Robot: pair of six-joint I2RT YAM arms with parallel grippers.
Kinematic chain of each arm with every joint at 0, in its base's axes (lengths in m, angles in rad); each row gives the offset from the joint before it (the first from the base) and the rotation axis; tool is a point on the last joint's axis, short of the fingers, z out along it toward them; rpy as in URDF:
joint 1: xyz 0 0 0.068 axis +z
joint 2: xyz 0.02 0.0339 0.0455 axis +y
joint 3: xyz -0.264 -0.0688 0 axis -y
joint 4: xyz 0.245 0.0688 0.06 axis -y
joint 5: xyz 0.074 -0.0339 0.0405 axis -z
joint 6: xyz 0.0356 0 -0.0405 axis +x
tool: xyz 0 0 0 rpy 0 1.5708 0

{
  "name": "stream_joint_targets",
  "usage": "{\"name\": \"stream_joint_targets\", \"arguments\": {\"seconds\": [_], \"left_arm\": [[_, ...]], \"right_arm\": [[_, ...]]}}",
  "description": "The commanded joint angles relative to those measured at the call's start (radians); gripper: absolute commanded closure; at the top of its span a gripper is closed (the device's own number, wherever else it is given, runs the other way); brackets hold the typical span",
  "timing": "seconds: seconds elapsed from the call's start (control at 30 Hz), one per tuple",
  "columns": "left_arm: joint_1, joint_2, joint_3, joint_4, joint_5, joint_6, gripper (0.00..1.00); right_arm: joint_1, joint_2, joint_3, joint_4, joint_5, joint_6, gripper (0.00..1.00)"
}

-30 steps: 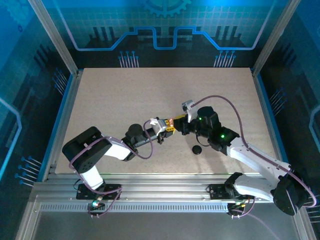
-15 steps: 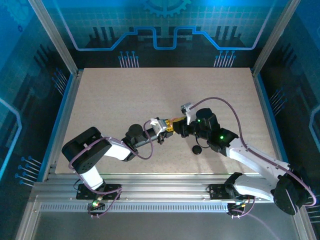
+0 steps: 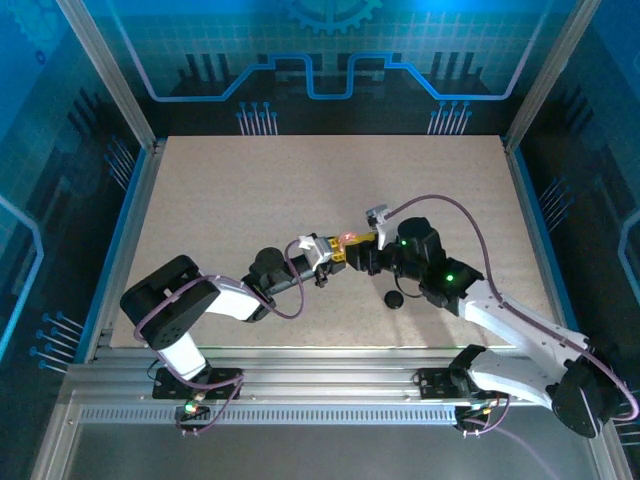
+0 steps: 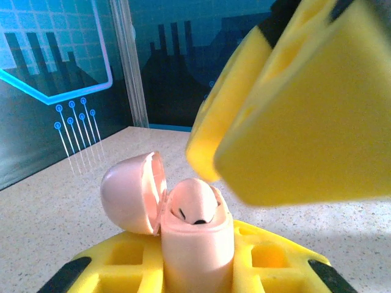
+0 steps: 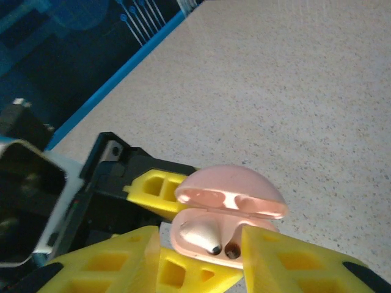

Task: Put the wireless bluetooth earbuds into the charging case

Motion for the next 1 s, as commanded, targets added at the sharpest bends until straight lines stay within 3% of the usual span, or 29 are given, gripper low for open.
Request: {"name": "stream_joint_targets", "arguments": {"seconds": [0.0,0.3,0.5,0.67,0.97], "left_arm": [[-0.002,-0.026,-0.013,0.047,0.005,-0.001,0.80],[-0.002,-0.027,-0.034,0.047,0.008,-0.001,0.81],[-0.002,-0.029,-0.043,0.047,0.000,-0.002,0.81],[-0.002,-0.024,-0.053,0.047,-0.031,-0.006,0.81],[-0.002,-0.029,-0.083,0.047,-0.069,0.012,0.81]], "right_arm": [[-0.009,-0.052,0.012,-0.024,-0.052,0.015,0.58],[-0.074,-0.095,0.067,-0.176,-0.147,0.016,0.57],[-0.129,-0.062,0.128,-0.357,-0.122,-0.021,0.58],[-0.203,0.056,0.251,-0.592,-0.067,-0.075,0.59],[-0.336,0.290,0.413,-0.784,-0.087,-0.253,0.61]]}}
